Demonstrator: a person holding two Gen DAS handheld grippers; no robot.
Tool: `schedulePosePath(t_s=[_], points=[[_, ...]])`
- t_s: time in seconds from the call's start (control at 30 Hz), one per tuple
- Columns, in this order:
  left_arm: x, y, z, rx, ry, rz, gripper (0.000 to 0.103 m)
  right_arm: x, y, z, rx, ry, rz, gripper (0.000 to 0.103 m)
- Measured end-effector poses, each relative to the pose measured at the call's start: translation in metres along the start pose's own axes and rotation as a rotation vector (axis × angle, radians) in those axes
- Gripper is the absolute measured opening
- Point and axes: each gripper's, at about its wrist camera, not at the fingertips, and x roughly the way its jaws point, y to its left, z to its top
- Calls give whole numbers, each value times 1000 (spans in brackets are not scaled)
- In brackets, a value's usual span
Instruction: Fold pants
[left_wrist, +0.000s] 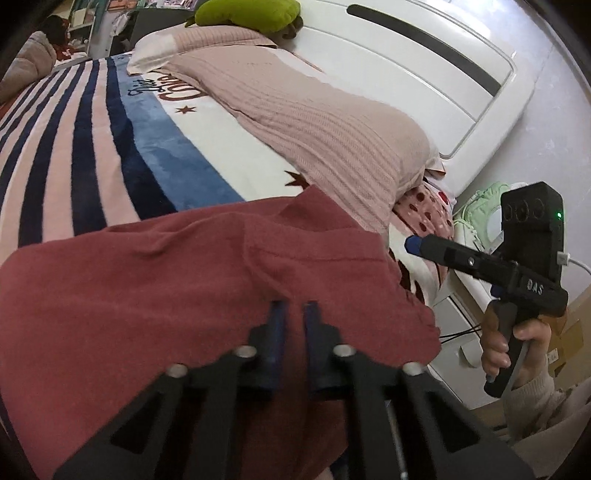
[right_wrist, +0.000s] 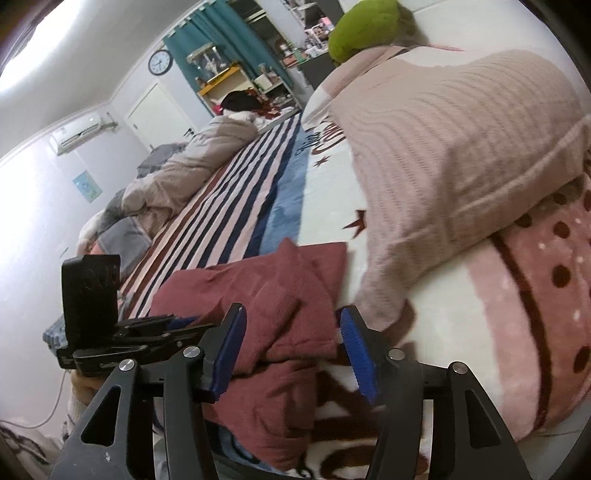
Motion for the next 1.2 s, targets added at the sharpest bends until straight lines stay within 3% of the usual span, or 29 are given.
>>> schedulePosePath(t_s=[0.23,0.37,0.53,0.67,0.8,0.87,1.1,1.2], points=[[-45,3,-1,-19,-129,-4,2,-5,-7,3,10,-12,-4,51],[-52,-1,-4,17,-115,-61,2,-6,-5,4,8,-17,19,51],[-51,1,-5,45,-98,53,7,-4,7,6,-15,-3,21,58],[-68,15,-10,29,-129,112,28,1,24,7,-55,30,42,59],[-100,38,-19,2,-185,191,31,22,52,11,-108,72,70,65],[-112,46,-24,-12,-207,233,32,41,72,12,-143,112,45,76],[-137,68,-52,-47,-266,297,35,106,118,-1,-181,206,-100,78],[-142,73,-61,-63,-303,280,36,121,131,-9,-240,196,-243,75]])
